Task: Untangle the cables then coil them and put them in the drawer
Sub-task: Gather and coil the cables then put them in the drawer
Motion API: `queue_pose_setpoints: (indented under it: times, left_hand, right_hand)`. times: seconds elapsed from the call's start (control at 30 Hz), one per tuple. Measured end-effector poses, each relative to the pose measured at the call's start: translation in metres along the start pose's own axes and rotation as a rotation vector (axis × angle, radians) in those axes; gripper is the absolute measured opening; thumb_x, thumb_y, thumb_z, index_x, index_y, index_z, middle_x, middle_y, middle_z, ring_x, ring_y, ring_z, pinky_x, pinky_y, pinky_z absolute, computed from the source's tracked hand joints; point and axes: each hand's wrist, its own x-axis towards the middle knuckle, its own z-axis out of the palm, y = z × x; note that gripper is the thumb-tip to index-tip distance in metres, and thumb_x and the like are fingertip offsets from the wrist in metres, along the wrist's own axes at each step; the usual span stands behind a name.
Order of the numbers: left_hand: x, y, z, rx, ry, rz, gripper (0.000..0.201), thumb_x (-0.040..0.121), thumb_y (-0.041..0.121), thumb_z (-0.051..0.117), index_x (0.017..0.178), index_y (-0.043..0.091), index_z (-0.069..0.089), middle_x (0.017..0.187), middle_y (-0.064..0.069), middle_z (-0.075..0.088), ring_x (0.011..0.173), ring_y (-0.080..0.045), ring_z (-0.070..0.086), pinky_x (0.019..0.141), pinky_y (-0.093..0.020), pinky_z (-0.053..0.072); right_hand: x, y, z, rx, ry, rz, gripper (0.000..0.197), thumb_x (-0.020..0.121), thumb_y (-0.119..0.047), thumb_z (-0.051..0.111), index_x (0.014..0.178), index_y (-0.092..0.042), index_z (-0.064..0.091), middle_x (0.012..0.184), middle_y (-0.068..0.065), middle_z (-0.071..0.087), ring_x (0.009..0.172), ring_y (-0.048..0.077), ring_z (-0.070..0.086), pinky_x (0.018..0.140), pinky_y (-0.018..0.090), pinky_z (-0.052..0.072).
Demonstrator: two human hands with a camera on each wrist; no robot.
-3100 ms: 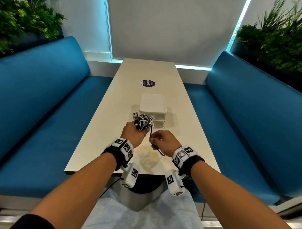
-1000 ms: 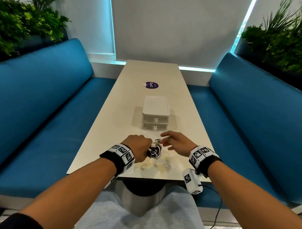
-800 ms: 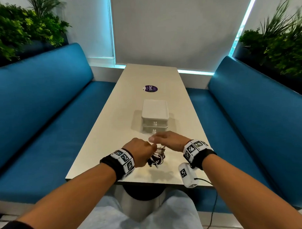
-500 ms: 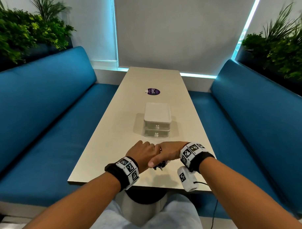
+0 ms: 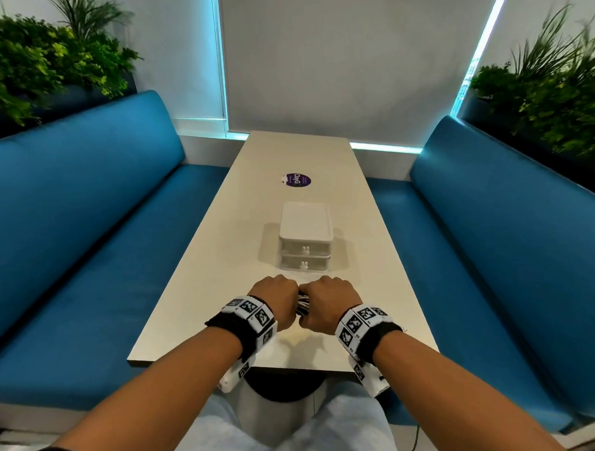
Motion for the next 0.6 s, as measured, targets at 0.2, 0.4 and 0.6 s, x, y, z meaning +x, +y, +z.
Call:
queue_pose_setpoints:
  times: [0.2,0.4,0.6]
  left_hand:
    - [0.006,-0.006,-0.003,-0.160,-0.088,-0.037,0.013,0.082,0.025,0.061,0.072,0.021,0.053,0.076,-0.002,0.062,0.064,-0.022,0.058,0.059,-0.029,0.046]
    - [0.001,-0.011,0.002,0.197,-0.026,0.103,0.019,0.089,0.023,0.056,0.105,0.015,0.061,0.096,-0.007,0.066,0.083,-0.029,0.064,0.064,-0.033,0.044]
    - [0.001,-0.001,-0.004,0.209,0.082,0.221,0.030,0.090,0.028,0.057,0.115,0.012,0.054,0.095,-0.007,0.068,0.080,-0.032,0.066,0.061,-0.032,0.041]
  right_hand:
    - [0.001,-0.005,-0.002,-0.129,0.099,-0.073,0.025,0.080,-0.040,0.060,0.095,-0.021,0.059,0.087,0.002,0.065,0.074,0.029,0.061,0.060,0.032,0.038]
    - [0.002,0.004,-0.022,0.152,-0.324,-0.092,0.078,0.059,-0.077,0.067,0.116,-0.027,0.056,0.111,0.000,0.050,0.095,0.021,0.055,0.085,0.038,0.050]
    - [0.018,0.016,-0.050,0.105,-0.322,-0.066,0.067,0.053,-0.078,0.066,0.092,-0.025,0.073,0.104,-0.004,0.071,0.098,0.018,0.062,0.095,0.034,0.044]
